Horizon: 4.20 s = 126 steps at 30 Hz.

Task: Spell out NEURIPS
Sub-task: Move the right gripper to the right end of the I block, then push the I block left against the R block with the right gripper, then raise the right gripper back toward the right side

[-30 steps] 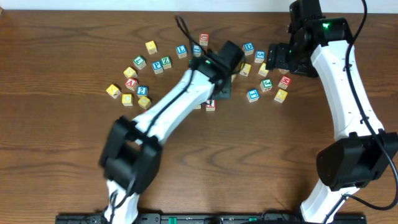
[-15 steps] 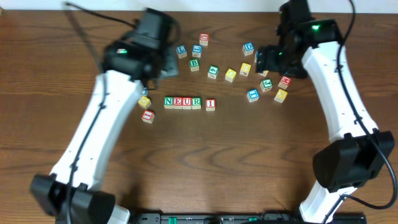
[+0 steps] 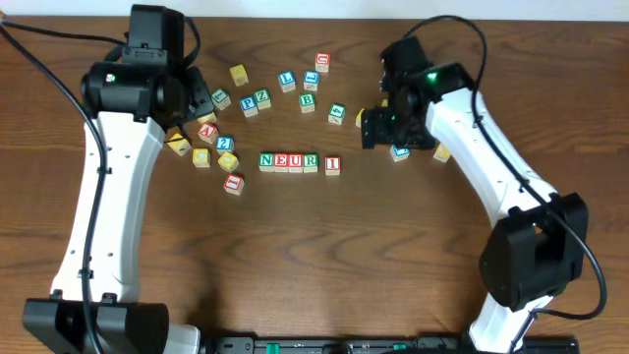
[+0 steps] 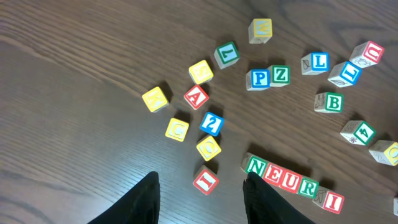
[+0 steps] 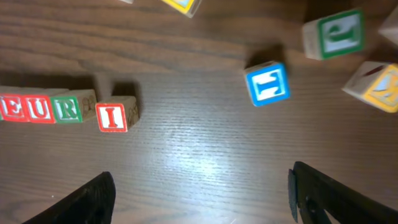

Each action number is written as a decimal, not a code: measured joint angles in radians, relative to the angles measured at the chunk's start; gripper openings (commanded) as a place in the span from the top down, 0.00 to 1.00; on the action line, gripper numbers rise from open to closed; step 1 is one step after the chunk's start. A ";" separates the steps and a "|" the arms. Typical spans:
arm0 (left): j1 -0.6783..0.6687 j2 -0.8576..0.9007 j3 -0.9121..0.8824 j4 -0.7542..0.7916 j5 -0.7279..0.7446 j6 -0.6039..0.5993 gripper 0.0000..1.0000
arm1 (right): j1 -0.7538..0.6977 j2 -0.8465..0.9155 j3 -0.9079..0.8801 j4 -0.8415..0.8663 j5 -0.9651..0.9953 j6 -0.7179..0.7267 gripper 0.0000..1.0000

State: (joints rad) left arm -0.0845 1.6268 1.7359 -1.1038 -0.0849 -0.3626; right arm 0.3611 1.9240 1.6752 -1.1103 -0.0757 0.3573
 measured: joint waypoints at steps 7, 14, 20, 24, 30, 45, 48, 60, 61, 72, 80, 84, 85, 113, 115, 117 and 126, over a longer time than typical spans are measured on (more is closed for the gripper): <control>0.001 0.007 0.000 0.000 0.000 0.001 0.57 | 0.027 0.000 -0.091 0.091 -0.024 0.025 0.18; 0.000 0.008 0.000 0.000 0.001 0.001 0.57 | 0.053 0.000 -0.135 0.146 -0.032 0.042 0.25; 0.000 0.008 0.000 0.000 0.000 0.001 0.57 | 0.070 0.035 -0.140 0.180 -0.034 0.065 0.46; 0.000 0.008 0.000 0.000 0.000 0.001 0.57 | 0.078 0.109 -0.140 0.188 -0.037 0.072 0.55; 0.001 0.008 0.000 0.000 0.000 0.001 0.57 | 0.081 0.174 -0.146 0.225 -0.049 0.079 0.57; 0.000 0.008 0.000 0.000 0.000 0.001 0.57 | 0.116 0.211 -0.146 0.317 -0.090 0.086 0.55; 0.001 0.008 0.000 0.000 0.000 0.001 0.57 | 0.127 0.211 -0.146 0.330 -0.092 0.088 0.55; 0.001 0.008 0.000 0.000 0.000 0.001 0.57 | 0.134 0.212 -0.143 0.310 -0.100 0.101 0.76; 0.001 0.008 0.000 0.000 0.000 0.001 0.57 | 0.134 0.212 -0.140 0.288 -0.102 0.104 0.88; 0.001 0.008 0.000 0.000 0.000 0.001 0.57 | 0.162 0.213 -0.107 0.185 -0.112 0.098 0.99; 0.001 0.008 0.000 0.000 0.000 0.001 0.57 | 0.240 0.212 -0.105 0.248 -0.111 0.101 0.99; 0.001 0.008 0.000 0.000 0.000 0.001 0.57 | 0.243 0.213 -0.105 0.270 -0.099 0.106 0.99; 0.001 0.008 0.000 0.000 0.000 0.001 0.57 | 0.243 0.212 -0.105 0.278 -0.092 0.106 0.99; 0.000 0.008 0.000 -0.001 0.000 0.001 0.57 | 0.238 0.168 -0.052 0.230 -0.063 0.089 0.89; 0.000 0.008 0.000 -0.002 0.000 0.001 0.57 | 0.231 0.129 -0.034 0.220 -0.063 0.076 0.84; 0.000 0.008 0.000 -0.004 0.001 0.001 0.57 | 0.218 0.092 -0.008 0.207 -0.063 0.067 0.81; 0.001 0.008 0.000 -0.005 0.000 0.001 0.57 | 0.129 0.043 0.169 0.095 -0.058 0.006 0.72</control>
State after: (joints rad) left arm -0.0837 1.6344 1.7359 -1.1091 -0.0845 -0.3614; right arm 0.4900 1.9671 1.8442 -1.0153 -0.1341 0.3634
